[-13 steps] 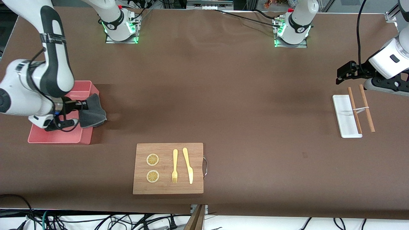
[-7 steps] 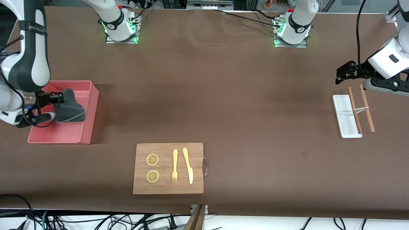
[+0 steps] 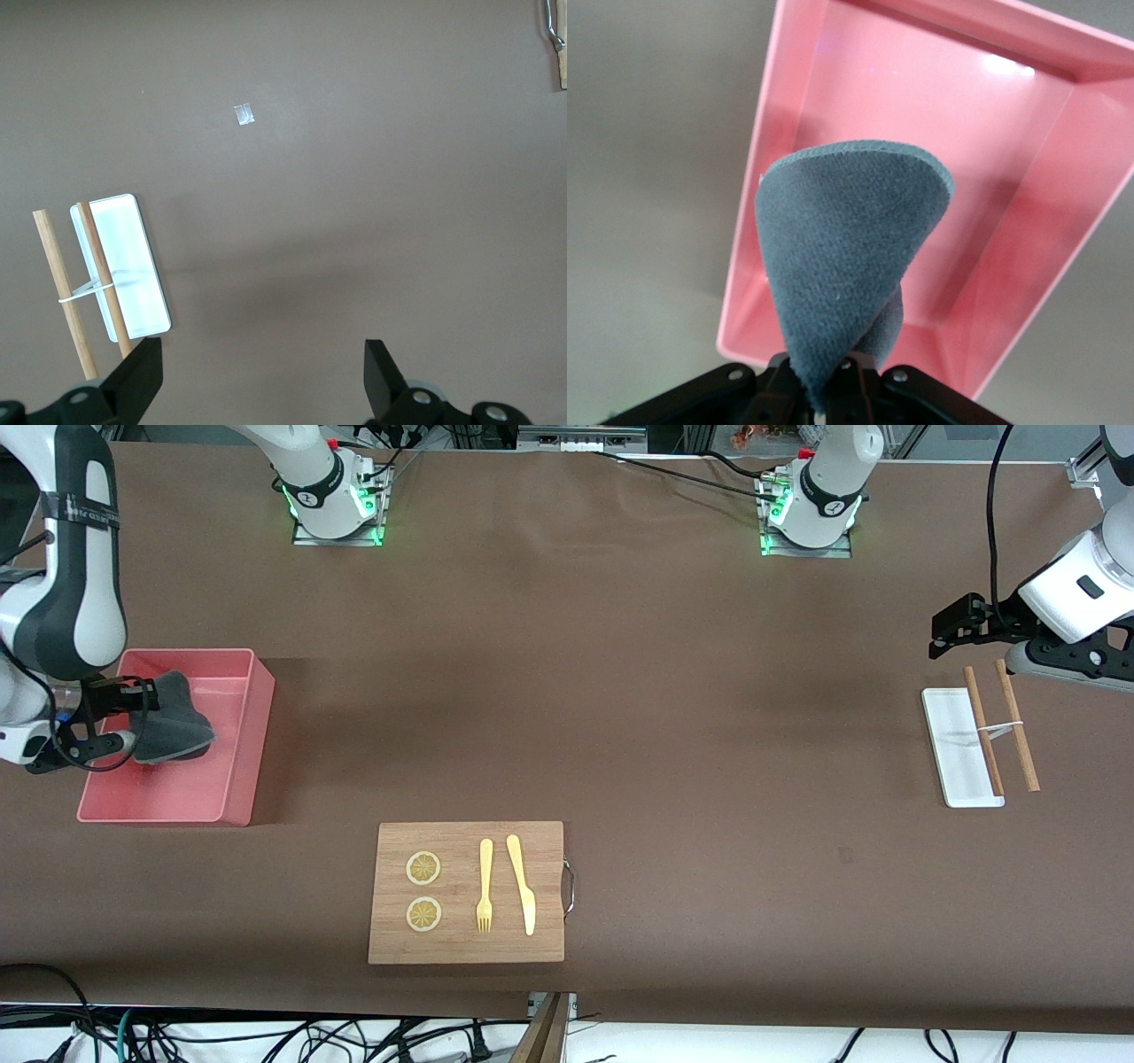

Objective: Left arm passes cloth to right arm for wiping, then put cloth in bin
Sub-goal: 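Move the cloth over the pink bin and open the right gripper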

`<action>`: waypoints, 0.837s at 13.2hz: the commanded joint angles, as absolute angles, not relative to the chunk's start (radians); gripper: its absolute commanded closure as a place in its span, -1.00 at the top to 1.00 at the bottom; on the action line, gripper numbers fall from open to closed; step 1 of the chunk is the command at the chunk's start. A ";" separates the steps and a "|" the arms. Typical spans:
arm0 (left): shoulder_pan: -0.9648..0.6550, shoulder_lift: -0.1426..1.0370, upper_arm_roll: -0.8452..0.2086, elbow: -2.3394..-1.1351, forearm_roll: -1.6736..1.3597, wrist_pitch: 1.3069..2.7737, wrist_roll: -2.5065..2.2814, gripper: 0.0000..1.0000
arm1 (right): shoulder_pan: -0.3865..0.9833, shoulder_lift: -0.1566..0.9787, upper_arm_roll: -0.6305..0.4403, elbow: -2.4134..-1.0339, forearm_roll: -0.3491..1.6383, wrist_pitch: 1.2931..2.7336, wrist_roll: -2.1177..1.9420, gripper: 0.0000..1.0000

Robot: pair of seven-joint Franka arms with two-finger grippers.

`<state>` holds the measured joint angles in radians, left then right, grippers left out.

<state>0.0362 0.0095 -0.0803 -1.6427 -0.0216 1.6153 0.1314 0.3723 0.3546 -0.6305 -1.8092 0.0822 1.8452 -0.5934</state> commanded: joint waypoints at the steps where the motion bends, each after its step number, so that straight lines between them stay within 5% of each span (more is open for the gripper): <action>1: 0.031 0.006 -0.080 -1.628 -0.017 1.600 0.137 1.00 | 0.382 0.265 -0.640 -1.956 0.067 1.953 -0.604 -1.00; 2: 0.031 0.005 -0.078 -1.629 -0.018 1.601 0.137 1.00 | 0.383 0.265 -0.640 -1.951 0.067 1.951 -0.595 -0.95; 3: 0.032 0.005 -0.078 -1.628 -0.018 1.600 0.137 1.00 | 0.387 0.262 -0.640 -1.944 0.067 1.944 -0.592 -0.48; 4: 0.032 0.005 -0.078 -1.629 -0.018 1.601 0.137 1.00 | 0.394 0.258 -0.638 -1.933 0.067 1.927 -0.586 0.07; 5: 0.031 0.006 -0.080 -1.629 -0.018 1.600 0.137 1.00 | 0.396 0.258 -0.637 -1.913 0.069 1.916 -0.583 0.99; 11: 0.031 0.005 -0.083 -1.629 -0.018 1.600 0.135 1.00 | 0.422 0.252 -0.630 -1.806 0.080 1.792 -0.531 1.00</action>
<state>0.0362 0.0095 -0.0814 -1.6427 -0.0216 1.6153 0.1314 0.4044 0.2631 -0.6318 -1.8244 0.0825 1.8258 -0.5583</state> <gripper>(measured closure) 0.000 0.626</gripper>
